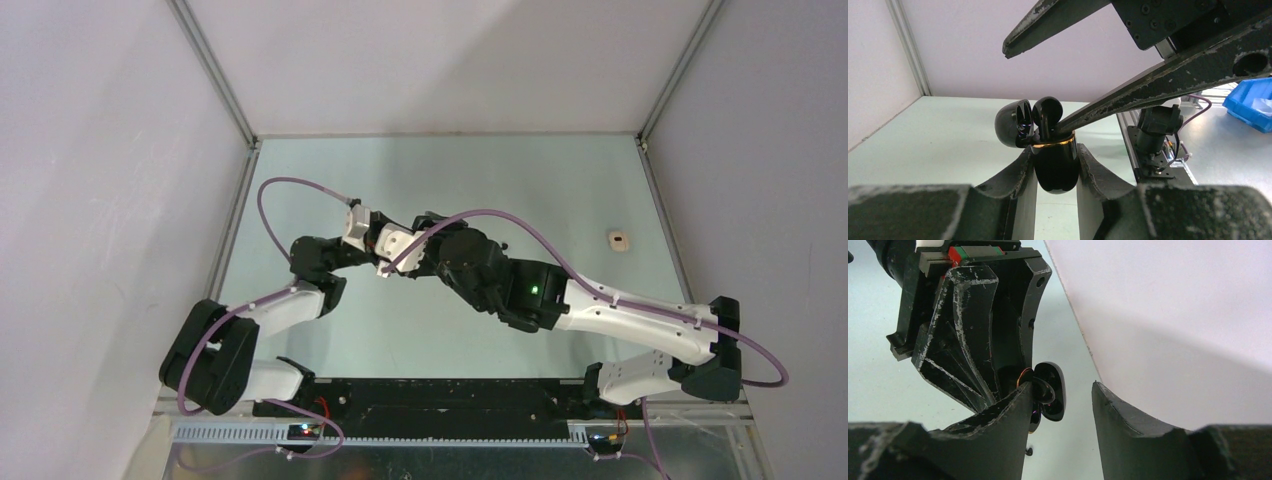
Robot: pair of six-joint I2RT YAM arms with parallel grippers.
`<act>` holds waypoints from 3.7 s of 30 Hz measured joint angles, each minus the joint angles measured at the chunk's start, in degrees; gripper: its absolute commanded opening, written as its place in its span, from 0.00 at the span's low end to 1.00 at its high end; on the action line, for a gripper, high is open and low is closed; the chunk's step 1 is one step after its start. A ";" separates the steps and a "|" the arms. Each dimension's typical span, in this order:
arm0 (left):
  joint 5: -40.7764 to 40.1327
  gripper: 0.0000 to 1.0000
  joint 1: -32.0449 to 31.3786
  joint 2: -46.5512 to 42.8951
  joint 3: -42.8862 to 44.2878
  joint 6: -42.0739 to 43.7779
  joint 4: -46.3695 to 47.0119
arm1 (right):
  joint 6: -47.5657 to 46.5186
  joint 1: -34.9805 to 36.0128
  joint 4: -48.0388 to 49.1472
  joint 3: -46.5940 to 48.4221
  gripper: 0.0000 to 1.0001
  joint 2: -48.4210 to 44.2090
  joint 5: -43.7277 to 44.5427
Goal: Insert the wireless bluetooth earbuds into the charging case
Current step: Place the earbud in the charging case, then pick up the earbud from the center of the board.
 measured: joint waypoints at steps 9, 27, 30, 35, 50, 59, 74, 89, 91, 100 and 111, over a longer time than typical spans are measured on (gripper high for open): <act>0.42 0.00 0.22 -0.15 0.00 -0.02 0.63 | 0.42 -0.09 -2.27 1.90 0.57 -0.04 -1.55; -0.11 0.00 0.61 -0.46 -1.07 -2.05 2.95 | 1.22 -0.11 -7.50 7.23 0.64 2.80 -2.80; -0.96 0.00 0.70 -0.50 -1.07 -2.10 2.91 | 1.38 -0.09 -8.28 7.87 0.65 2.82 -4.13; -4.24 0.00 1.11 -1.27 -1.05 -2.58 4.37 | 1.66 0.76 -12.83 7.91 0.66 3.67 -7.87; -5.07 0.00 1.33 -1.36 -1.05 -2.82 4.98 | 3.48 -3.63 -21.79 12.11 0.69 1.99 -17.57; -2.69 0.00 1.36 -2.45 -1.05 -2.43 5.14 | 8.74 -17.38 -26.47 16.24 0.71 -9.05 -39.21; 1.70 0.00 1.36 -4.59 -1.05 -0.92 5.01 | 8.52 -46.97 -16.68 2.84 0.81 -4.09 -50.42; 2.10 0.00 0.63 -3.98 -1.05 -0.83 4.87 | 16.15 -60.02 -24.26 15.04 0.64 34.49 -50.31; 2.10 0.00 0.52 -3.87 -1.07 -0.83 4.83 | 17.86 -61.05 -26.10 15.76 0.63 36.92 -50.51; 2.12 0.00 0.17 -3.87 -1.05 -0.74 4.83 | 20.35 -61.09 -33.16 19.06 0.52 43.50 -52.26; 2.14 0.00 -0.11 -3.80 -1.05 0.13 4.70 | 22.53 -61.94 -38.84 23.91 0.47 49.59 -57.51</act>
